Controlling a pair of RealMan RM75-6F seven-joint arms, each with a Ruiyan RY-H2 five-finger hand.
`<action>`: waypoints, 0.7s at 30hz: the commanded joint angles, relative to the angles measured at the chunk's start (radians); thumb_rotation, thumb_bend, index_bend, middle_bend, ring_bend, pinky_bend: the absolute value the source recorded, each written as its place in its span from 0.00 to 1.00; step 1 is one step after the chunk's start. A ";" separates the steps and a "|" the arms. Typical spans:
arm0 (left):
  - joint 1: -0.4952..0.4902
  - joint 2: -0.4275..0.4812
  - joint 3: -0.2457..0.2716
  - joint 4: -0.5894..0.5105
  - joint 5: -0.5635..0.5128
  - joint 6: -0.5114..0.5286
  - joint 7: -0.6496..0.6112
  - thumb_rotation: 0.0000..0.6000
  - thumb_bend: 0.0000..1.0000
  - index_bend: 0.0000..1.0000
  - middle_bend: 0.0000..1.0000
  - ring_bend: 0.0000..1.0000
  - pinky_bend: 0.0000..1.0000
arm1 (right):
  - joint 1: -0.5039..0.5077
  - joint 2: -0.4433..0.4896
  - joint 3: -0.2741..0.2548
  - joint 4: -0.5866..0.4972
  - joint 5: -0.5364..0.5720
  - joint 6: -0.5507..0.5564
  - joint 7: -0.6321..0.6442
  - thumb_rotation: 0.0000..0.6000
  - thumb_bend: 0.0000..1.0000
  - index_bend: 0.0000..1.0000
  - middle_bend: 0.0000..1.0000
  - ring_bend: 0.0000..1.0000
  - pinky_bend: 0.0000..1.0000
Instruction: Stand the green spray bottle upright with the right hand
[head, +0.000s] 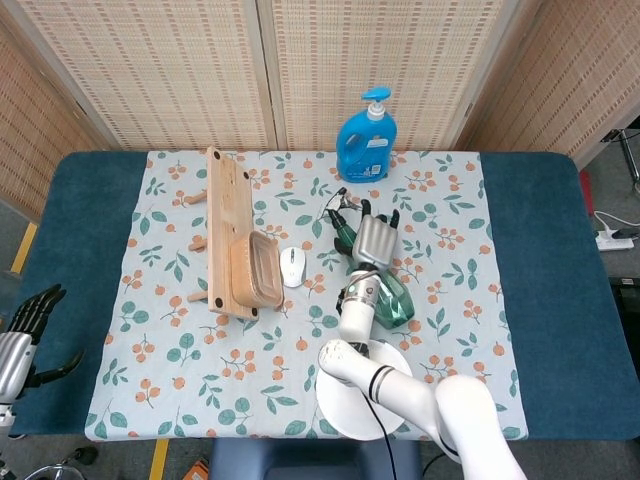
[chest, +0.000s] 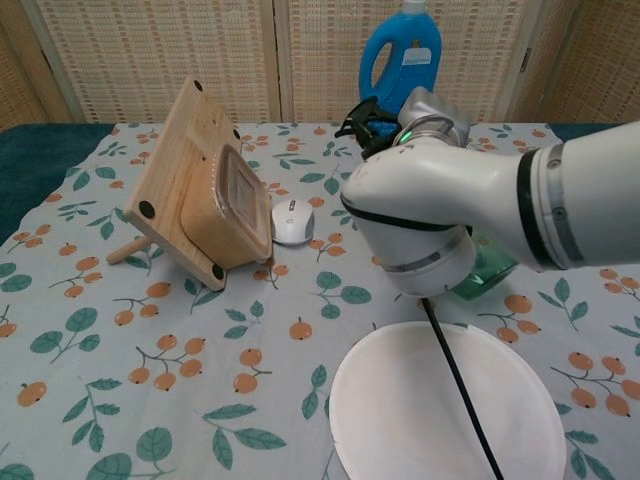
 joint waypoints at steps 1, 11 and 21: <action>0.000 0.001 0.002 -0.003 0.003 0.001 0.002 1.00 0.26 0.01 0.00 0.00 0.00 | -0.095 0.085 -0.031 -0.194 -0.073 0.090 -0.028 1.00 0.23 0.18 0.54 0.25 0.00; 0.000 0.002 0.005 -0.008 0.006 0.000 0.011 1.00 0.26 0.01 0.00 0.00 0.00 | -0.223 0.205 -0.083 -0.526 -0.175 0.166 -0.025 1.00 0.24 0.19 0.54 0.26 0.01; -0.001 0.003 0.011 -0.011 0.017 0.003 0.015 1.00 0.26 0.01 0.00 0.00 0.00 | -0.298 0.268 -0.145 -0.647 -0.311 0.202 0.037 1.00 0.24 0.21 0.54 0.26 0.01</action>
